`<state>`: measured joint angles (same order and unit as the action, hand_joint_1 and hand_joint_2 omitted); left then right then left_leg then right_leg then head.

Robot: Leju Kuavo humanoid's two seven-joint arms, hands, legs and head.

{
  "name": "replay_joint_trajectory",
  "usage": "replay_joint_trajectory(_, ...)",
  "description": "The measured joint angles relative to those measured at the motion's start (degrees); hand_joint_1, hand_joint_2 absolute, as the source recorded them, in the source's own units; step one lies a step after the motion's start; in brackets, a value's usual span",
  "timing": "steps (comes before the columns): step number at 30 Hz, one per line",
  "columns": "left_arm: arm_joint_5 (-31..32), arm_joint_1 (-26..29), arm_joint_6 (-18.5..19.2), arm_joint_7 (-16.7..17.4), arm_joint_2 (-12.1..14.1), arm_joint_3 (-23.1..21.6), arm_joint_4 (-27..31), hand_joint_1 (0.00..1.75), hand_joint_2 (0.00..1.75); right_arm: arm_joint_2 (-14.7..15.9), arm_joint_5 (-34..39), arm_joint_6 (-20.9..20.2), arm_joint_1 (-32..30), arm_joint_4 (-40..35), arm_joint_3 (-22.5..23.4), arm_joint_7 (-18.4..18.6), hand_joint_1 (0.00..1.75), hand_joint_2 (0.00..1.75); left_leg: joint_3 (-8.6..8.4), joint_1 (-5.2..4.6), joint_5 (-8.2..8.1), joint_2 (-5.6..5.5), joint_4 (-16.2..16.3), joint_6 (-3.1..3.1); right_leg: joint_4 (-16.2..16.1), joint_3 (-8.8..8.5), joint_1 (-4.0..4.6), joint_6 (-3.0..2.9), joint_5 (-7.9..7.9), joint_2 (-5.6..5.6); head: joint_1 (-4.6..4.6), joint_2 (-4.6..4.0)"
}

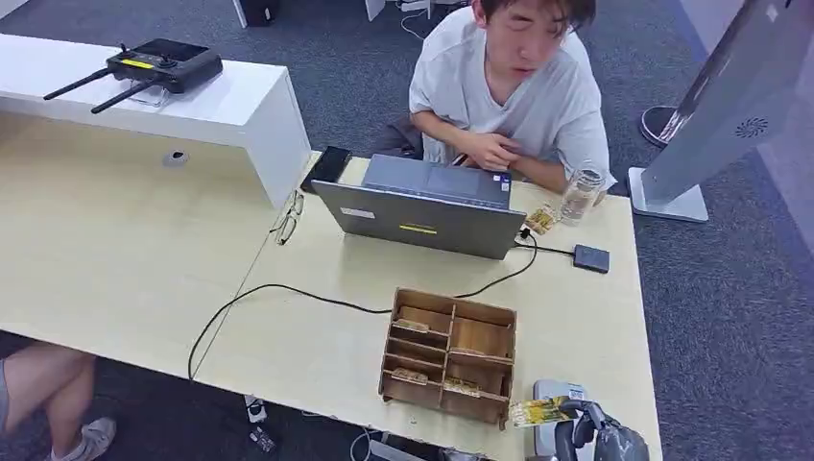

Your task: Pass the card to the sensor for recognition and then transmit it.

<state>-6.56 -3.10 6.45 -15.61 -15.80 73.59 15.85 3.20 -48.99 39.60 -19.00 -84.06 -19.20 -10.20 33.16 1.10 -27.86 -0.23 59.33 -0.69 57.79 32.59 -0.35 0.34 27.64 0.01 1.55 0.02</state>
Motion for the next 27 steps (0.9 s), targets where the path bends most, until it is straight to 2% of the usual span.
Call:
replay_joint_trajectory(8,0.2,0.0,-0.3,0.4,0.0,0.3,0.0,0.0,0.0,-4.7,-6.0,0.0,-0.5,3.6,7.2,-2.0,1.75,1.75,0.0,0.0,0.0,0.0,0.0,0.0,0.0,0.0,0.0,0.0,0.0,0.0,0.0,0.0)
replay_joint_trajectory(13,0.5,0.0,-0.3,0.5,0.0,0.4,0.0,0.0,0.0,-5.1,-9.2,0.0,-0.5,5.1,10.8,-3.2,1.75,1.75,0.01,-0.01,0.0,0.0,0.0,0.0,0.0,0.0,0.0,0.0,0.0,0.0,-0.02,0.0)
replay_joint_trajectory(19,0.6,-0.1,-0.3,0.5,0.0,0.4,0.0,0.0,0.0,-5.5,-10.3,0.0,-0.5,6.2,12.5,-3.4,1.75,1.75,0.0,0.0,0.0,0.0,0.0,0.0,0.0,0.01,0.0,0.0,0.0,0.0,0.0,0.0)
replay_joint_trajectory(27,0.8,-0.1,-1.0,1.2,0.1,0.4,0.0,0.0,0.0,-8.3,-21.4,0.0,-0.5,6.4,18.5,-3.1,1.75,1.75,0.01,0.0,0.0,0.0,0.0,0.0,0.0,0.02,0.0,0.0,0.0,0.0,0.0,0.0)
